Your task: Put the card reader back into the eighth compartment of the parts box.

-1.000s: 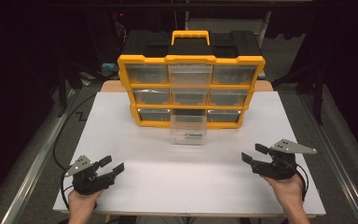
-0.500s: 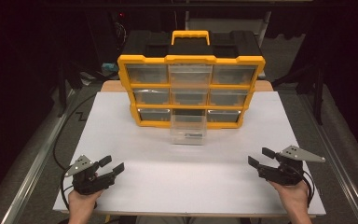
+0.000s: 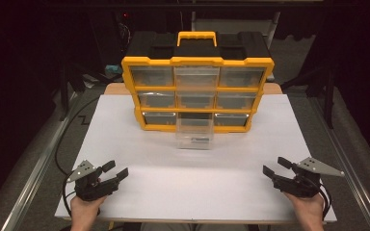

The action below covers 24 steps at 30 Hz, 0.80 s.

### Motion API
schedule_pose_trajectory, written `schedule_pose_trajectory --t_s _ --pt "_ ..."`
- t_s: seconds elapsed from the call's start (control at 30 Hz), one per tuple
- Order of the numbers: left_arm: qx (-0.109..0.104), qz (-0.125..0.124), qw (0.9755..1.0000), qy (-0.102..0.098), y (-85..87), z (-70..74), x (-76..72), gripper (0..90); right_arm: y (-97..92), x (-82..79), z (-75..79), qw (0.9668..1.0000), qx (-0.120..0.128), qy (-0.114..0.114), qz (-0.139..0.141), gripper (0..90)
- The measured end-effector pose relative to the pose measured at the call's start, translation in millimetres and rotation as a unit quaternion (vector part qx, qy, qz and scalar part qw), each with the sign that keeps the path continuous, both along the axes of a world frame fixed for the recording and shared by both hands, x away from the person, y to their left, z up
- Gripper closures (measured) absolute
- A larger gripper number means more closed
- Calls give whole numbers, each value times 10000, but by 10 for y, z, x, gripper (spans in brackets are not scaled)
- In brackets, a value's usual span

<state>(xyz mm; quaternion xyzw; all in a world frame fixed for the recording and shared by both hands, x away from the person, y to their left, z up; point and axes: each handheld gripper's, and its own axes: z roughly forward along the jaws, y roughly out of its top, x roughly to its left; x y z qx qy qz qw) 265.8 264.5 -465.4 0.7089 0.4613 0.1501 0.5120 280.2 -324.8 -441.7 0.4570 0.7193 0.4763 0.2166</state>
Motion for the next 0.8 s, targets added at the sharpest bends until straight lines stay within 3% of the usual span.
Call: schedule_pose_trajectory --t_s 0.8 --pt "-59 -1 10000 -24 7 5 -15 328 -134 -246 -206 9986 243 -392 -240 242"
